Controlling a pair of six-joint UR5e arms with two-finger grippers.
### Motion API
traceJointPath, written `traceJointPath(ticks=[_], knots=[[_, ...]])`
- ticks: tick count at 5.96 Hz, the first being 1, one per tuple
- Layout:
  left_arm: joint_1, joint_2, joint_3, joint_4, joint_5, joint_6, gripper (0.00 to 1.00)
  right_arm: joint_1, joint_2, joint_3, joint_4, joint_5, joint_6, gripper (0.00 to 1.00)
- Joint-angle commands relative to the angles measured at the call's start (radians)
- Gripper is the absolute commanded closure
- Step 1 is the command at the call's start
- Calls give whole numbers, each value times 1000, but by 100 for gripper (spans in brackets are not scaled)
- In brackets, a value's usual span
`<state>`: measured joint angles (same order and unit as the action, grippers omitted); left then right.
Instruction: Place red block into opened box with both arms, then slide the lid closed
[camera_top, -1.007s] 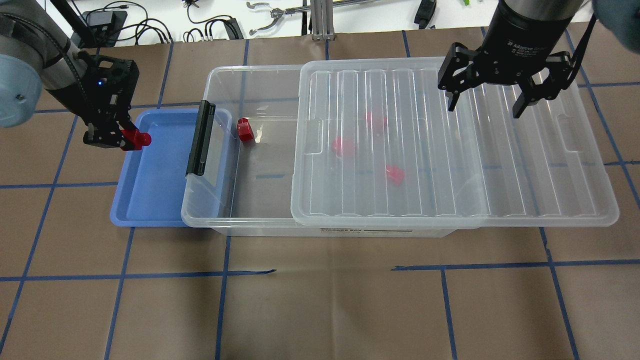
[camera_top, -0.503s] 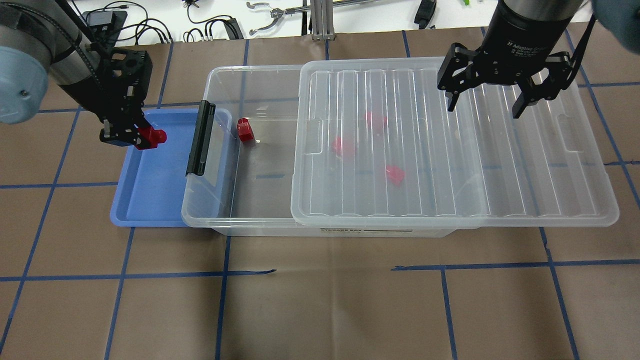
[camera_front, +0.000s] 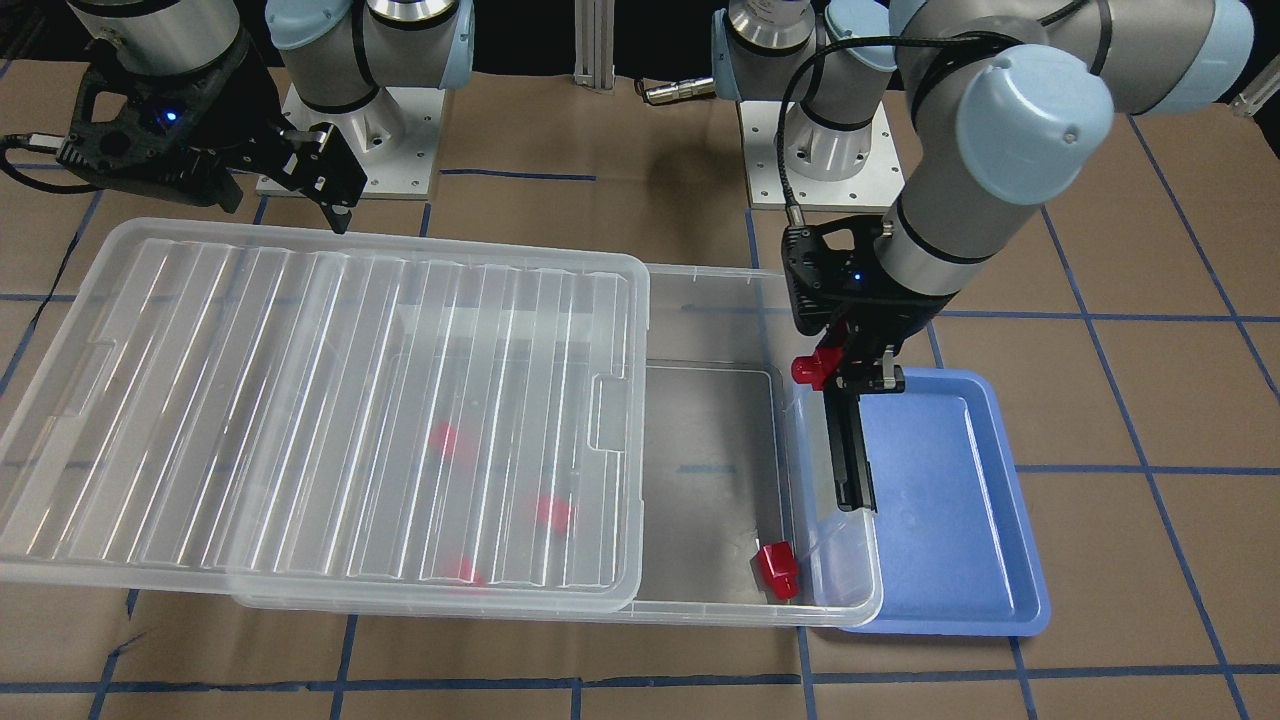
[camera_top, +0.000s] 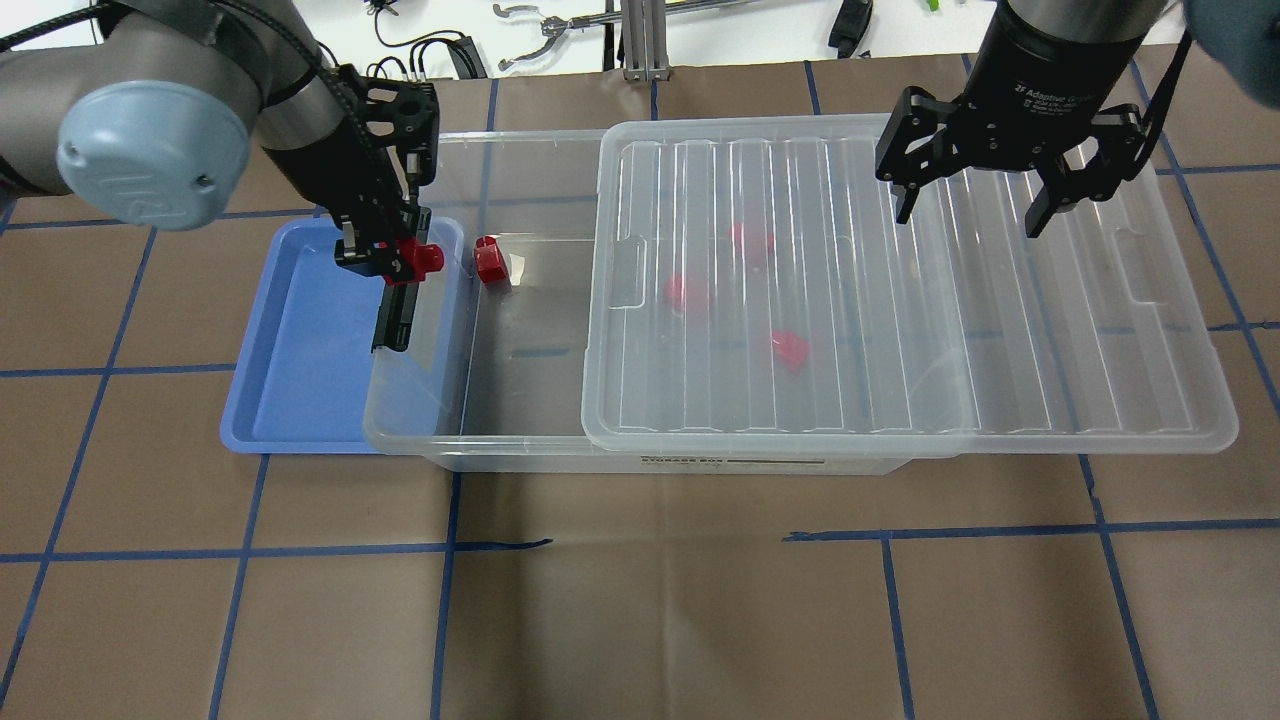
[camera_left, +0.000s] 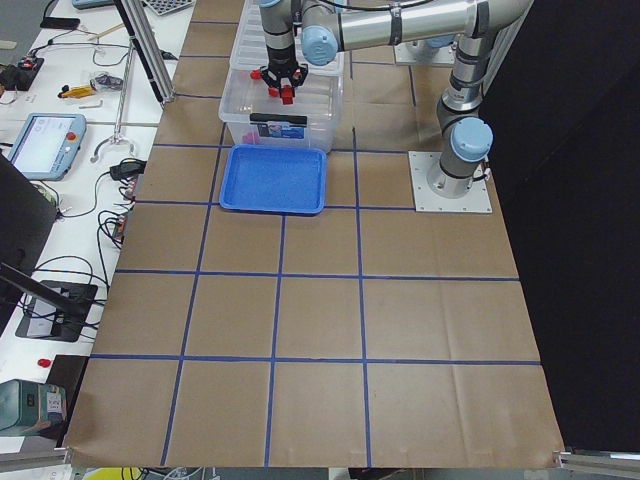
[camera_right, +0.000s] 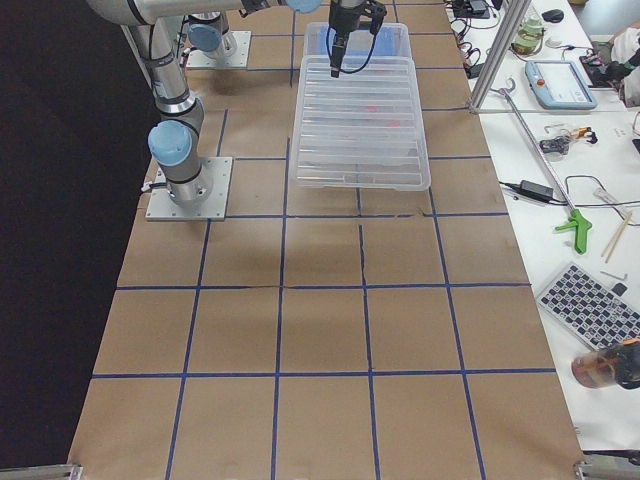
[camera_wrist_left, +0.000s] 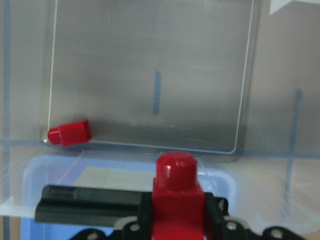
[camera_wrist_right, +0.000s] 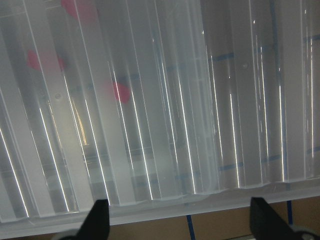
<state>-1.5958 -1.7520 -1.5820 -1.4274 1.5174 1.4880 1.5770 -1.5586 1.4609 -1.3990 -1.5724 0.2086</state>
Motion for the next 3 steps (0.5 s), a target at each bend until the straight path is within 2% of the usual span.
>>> traceJointPath(ticks=[1, 3], knots=[[-74, -36, 20, 13, 10, -64, 97, 0, 0, 1, 2, 0, 0, 0], [-79, -70, -70, 167, 3, -64, 96, 0, 0, 1, 2, 0, -2, 0]])
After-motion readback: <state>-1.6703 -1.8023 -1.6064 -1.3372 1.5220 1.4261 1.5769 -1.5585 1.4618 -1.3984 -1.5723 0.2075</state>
